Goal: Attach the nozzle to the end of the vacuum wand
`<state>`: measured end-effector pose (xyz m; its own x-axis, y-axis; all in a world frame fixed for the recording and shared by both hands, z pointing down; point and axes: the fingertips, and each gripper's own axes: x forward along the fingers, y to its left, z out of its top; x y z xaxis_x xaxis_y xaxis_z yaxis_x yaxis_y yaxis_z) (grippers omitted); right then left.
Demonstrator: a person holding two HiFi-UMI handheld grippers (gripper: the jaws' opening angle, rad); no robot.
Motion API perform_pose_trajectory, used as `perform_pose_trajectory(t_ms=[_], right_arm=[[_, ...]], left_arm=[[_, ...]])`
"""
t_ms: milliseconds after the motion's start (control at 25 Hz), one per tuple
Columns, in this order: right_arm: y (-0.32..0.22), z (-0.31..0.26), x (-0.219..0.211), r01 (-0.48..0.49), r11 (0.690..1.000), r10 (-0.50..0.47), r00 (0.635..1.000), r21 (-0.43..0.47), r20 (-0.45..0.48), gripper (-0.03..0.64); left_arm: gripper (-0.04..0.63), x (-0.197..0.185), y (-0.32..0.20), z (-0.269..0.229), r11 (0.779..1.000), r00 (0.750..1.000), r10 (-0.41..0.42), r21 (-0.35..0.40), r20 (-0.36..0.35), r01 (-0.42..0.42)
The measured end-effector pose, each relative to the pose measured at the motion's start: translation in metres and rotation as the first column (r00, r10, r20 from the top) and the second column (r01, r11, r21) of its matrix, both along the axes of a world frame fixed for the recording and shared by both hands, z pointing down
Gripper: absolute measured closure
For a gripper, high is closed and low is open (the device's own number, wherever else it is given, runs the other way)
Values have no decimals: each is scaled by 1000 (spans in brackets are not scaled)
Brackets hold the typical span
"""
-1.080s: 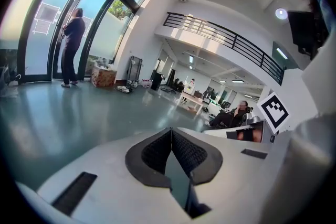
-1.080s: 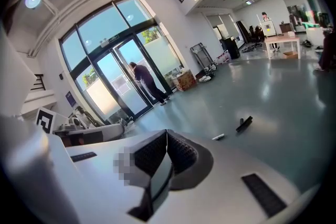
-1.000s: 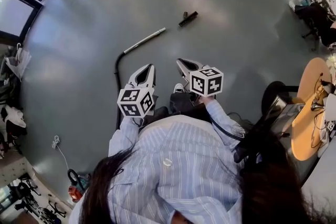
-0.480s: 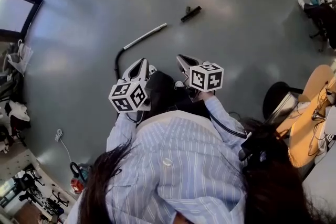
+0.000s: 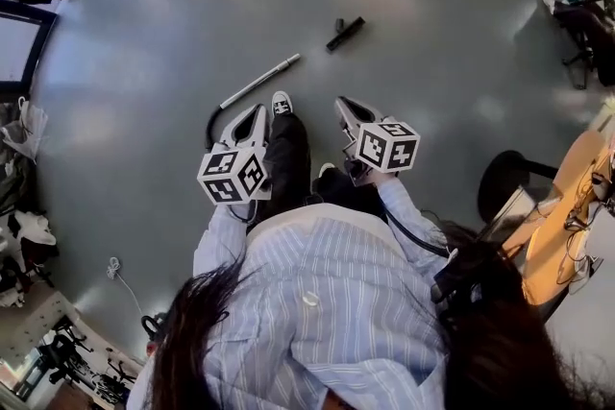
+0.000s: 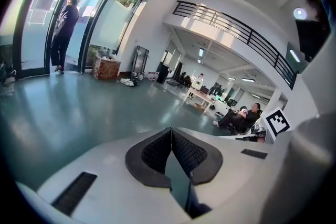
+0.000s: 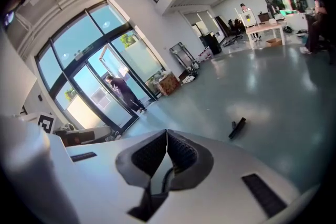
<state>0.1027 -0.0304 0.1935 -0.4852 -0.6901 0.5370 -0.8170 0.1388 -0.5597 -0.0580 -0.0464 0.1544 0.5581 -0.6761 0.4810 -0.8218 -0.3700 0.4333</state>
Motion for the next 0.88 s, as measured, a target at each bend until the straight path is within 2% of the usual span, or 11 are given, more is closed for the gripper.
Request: perform_pose_trajectory(t_ms=[120, 240, 480, 760, 880], right_arm=[[-55, 9, 4, -52, 999, 52, 998, -10, -18, 609], [-100, 31, 0, -90, 993, 89, 996, -71, -21, 609], [-181, 69, -28, -118, 982, 117, 993, -149, -17, 607], [-245, 130, 1, -171, 961, 166, 985, -216, -43, 606], [-268, 161, 31, -179, 958, 165, 983, -223, -78, 593]], left_arm=[[589, -2, -57, 12, 999, 998, 51, 1, 42, -52], [589, 1, -106, 32, 991, 988, 136, -23, 74, -135], [589, -13, -197, 74, 962, 962, 268, -75, 55, -264], [588, -2, -259, 151, 914, 914, 397, -134, 90, -384], [588, 18, -274, 189, 891, 895, 438, -177, 87, -419]])
